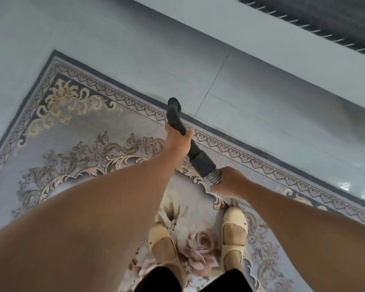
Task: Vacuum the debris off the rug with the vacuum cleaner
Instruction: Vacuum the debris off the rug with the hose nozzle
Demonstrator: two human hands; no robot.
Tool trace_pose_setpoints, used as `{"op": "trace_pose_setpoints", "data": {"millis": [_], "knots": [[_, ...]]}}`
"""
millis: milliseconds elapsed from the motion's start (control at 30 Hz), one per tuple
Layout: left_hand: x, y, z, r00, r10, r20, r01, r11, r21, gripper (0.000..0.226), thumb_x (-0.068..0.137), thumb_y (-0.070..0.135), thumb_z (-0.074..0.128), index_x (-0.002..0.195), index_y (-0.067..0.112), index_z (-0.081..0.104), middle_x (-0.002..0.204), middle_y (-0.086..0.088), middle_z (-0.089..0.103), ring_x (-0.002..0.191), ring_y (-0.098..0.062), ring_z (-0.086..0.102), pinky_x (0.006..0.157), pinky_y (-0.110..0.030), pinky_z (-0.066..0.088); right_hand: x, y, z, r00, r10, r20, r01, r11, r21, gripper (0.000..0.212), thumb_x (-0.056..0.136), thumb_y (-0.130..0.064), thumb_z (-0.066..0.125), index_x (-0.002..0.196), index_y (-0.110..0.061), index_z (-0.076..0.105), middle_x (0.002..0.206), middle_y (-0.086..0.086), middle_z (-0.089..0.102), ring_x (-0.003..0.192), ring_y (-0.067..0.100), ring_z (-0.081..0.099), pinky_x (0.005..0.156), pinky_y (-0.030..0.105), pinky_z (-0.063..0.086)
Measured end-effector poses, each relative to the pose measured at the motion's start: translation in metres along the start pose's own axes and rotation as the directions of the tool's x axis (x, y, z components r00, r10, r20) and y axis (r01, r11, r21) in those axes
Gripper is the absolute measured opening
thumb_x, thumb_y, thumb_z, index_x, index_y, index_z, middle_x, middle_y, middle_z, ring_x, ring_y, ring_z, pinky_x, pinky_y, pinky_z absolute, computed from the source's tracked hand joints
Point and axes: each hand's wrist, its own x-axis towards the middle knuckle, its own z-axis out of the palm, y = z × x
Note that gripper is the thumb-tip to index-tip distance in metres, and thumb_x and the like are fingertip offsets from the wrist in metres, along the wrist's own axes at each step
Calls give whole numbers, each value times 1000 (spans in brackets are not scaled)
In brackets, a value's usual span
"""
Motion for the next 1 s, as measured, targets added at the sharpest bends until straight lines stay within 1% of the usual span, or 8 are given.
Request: {"op": "trace_pose_setpoints", "data": {"millis": [167, 267, 367, 433, 567, 667, 900, 1000], "knots": [[14, 22, 28, 999, -52, 14, 51, 998, 44, 65, 99, 30, 50, 149, 12, 14, 140, -18, 47, 121, -37, 53, 95, -44, 47, 14, 11, -15, 998, 5, 69, -11, 996, 90, 24, 78, -19, 70, 98, -8, 63, 92, 12, 71, 85, 27, 70, 82, 40, 59], [8, 29, 49, 998, -52, 25, 50, 994, 93, 65, 100, 29, 47, 150, 12, 11, 141, -18, 46, 121, -38, 52, 94, -44, 46, 13, 27, -19, 997, -4, 78, -2, 997, 75, 14, 79, -19, 70, 79, -15, 57, 75, 4, 65, 75, 23, 66, 74, 31, 56], [-8, 27, 59, 998, -57, 24, 53, 989, 136, 70, 100, 32, 47, 153, 14, 6, 144, -16, 45, 124, -37, 51, 97, -45, 44, -2, 39, -20, 996, -13, 90, 7, 998, 64, 28, 80, -18, 68, 70, -25, 43, 68, -3, 56, 62, 13, 57, 60, 23, 48], [-20, 25, 62, 996, -88, -8, 89, 993, 80, 71, 99, 32, 49, 153, 14, 7, 144, -15, 45, 125, -38, 50, 100, -47, 42, -14, 45, -26, 995, -35, 94, 33, 999, 18, 28, 82, -20, 67, 71, -26, 42, 68, -4, 55, 62, 10, 54, 57, 20, 46], [-51, 19, 48, 974, -212, -73, 202, 971, -130, 67, 97, 29, 52, 151, 12, 16, 145, -15, 42, 128, -37, 47, 104, -46, 40, -40, 48, -45, 987, -44, 153, 59, 994, -93, 18, 79, -23, 70, 94, -17, 60, 75, -3, 60, 76, 14, 62, 76, 27, 56], [-79, 16, 27, 949, -292, -116, 247, 921, -302, 67, 95, 25, 55, 150, 12, 19, 143, -14, 44, 126, -36, 48, 105, -45, 43, -60, 41, -57, 977, -85, 193, 115, 981, -154, 18, 76, -24, 70, 91, -20, 63, 76, -3, 64, 77, 14, 66, 75, 28, 58], [-144, 8, -43, 919, -349, -185, 246, 873, -421, 63, 94, 22, 55, 148, 17, 23, 132, -13, 54, 110, -34, 59, 87, -42, 54, -125, -2, -50, 964, -128, 233, 184, 954, -237, 27, 74, -24, 70, 100, -17, 65, 88, 4, 70, 79, 17, 67, 69, 27, 53], [-179, 1, -83, 907, -369, -205, 248, 859, -449, 62, 95, 24, 53, 148, 18, 21, 128, -11, 56, 102, -30, 61, 78, -37, 52, -154, -27, -36, 948, -197, 250, 256, 939, -229, 27, 72, -22, 71, 96, -15, 63, 81, 4, 67, 74, 18, 66, 63, 27, 52]]}}
